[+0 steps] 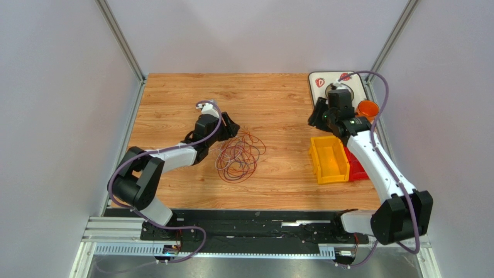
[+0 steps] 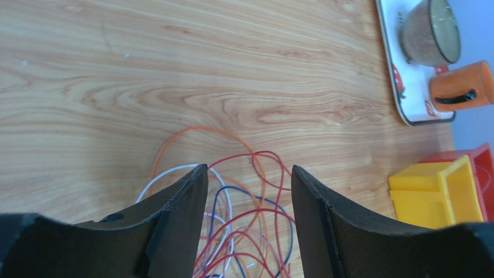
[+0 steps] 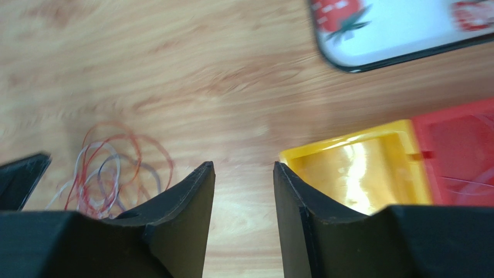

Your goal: Untangle the cables

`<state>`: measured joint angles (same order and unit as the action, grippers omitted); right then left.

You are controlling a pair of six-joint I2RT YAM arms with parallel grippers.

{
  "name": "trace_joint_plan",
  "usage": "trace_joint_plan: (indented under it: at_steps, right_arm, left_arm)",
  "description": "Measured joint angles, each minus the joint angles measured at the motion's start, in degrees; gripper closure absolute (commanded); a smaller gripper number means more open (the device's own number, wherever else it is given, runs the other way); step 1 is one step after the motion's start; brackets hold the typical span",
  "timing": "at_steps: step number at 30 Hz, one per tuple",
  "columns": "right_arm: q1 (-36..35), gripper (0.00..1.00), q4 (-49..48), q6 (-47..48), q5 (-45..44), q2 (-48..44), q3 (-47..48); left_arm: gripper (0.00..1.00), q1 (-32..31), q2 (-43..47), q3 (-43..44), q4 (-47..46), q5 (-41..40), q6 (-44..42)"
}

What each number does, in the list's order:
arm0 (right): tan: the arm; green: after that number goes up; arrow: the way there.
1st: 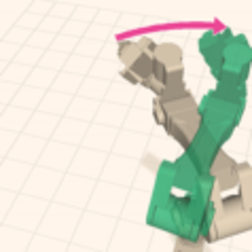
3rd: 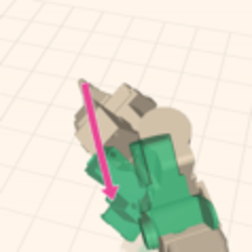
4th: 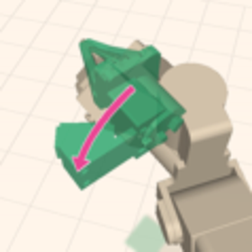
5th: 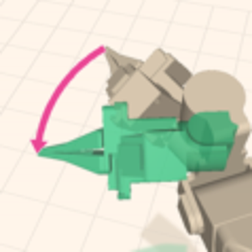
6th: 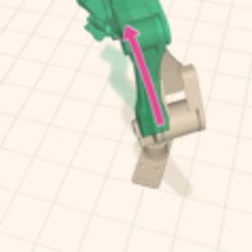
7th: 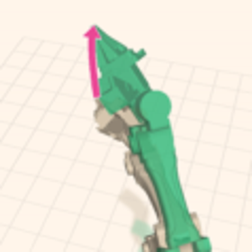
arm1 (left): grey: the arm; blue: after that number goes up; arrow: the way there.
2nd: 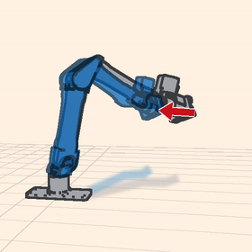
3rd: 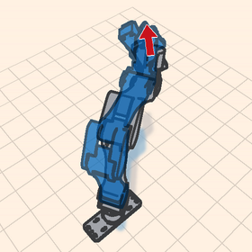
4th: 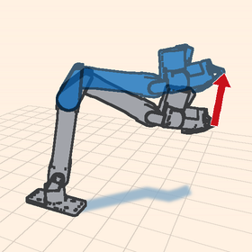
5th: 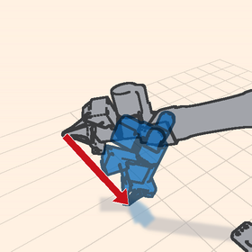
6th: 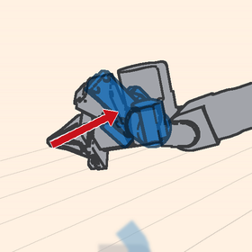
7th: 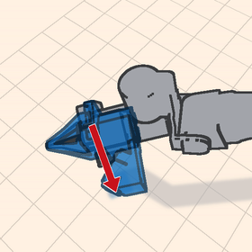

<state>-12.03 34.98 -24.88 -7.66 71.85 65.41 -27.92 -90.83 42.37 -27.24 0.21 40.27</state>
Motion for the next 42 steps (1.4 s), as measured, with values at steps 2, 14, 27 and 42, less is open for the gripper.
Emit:
trace_joint_plan:
  at_steps: [2,14,27,42]
  right_arm:
    - [-2.34,0.51,-0.11,0.28,4.15,2.82,1.07]
    - [-23.61,0.51,-0.48,2.62,13.88,25.73,14.36]
    - [-28.06,0.52,-1.40,3.02,11.17,37.31,22.71]
    - [-29.57,0.54,-9.42,1.33,-2.56,29.75,10.62]
  left_arm:
    - [0.37,0.00,0.70,-0.20,2.29,-2.12,0.74]
    - [0.40,-0.04,12.83,-6.12,8.70,-16.92,4.63]
    - [0.42,-0.04,12.98,-6.49,9.84,-19.87,5.92]
    - [0.31,-0.17,24.15,-7.85,30.86,-21.33,8.57]
